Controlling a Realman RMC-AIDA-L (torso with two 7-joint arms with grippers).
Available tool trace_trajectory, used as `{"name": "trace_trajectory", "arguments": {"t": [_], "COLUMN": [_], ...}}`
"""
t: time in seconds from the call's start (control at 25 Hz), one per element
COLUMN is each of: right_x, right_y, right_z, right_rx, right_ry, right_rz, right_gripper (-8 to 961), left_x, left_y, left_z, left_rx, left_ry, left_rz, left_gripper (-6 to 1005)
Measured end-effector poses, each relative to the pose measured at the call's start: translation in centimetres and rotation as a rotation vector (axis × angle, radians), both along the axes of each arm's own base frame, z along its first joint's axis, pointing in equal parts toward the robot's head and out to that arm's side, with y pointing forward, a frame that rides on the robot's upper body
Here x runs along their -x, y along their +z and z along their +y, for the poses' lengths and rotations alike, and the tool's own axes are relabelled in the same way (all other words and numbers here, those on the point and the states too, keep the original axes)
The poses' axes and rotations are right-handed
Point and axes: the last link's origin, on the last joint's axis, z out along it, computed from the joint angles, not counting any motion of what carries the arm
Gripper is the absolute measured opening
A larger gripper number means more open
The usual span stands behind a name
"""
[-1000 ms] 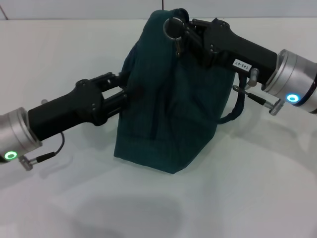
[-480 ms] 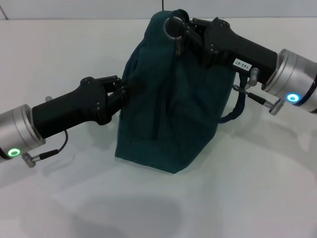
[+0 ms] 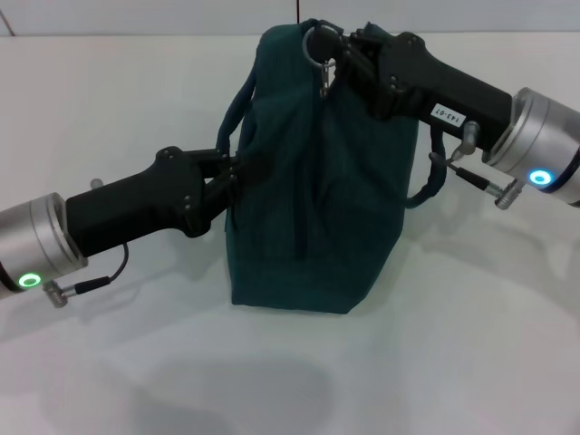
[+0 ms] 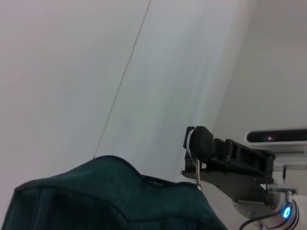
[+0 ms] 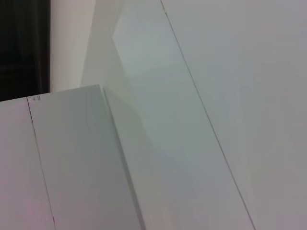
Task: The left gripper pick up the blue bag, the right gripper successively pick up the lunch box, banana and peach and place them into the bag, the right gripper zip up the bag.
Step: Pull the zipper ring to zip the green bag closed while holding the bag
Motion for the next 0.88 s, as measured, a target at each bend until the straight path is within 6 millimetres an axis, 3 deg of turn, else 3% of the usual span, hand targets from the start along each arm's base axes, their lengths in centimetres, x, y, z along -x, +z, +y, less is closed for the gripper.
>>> {"name": "trace_trajectory", "arguments": {"t": [0.88], "right_x": [-0.6], "right_y": [0.6], "right_z": [0.6], "right_rx": [-0.023], "right_ry": [-0.042], "right_rz": [0.011], "right_gripper": [78], "left_x": [-0.8], "left_y": [-0.3], "left_z": [-1.4], "left_rx": [0.076], "left_ry": [-0.123], "left_rz": [0.004], "left_gripper": [71]}}
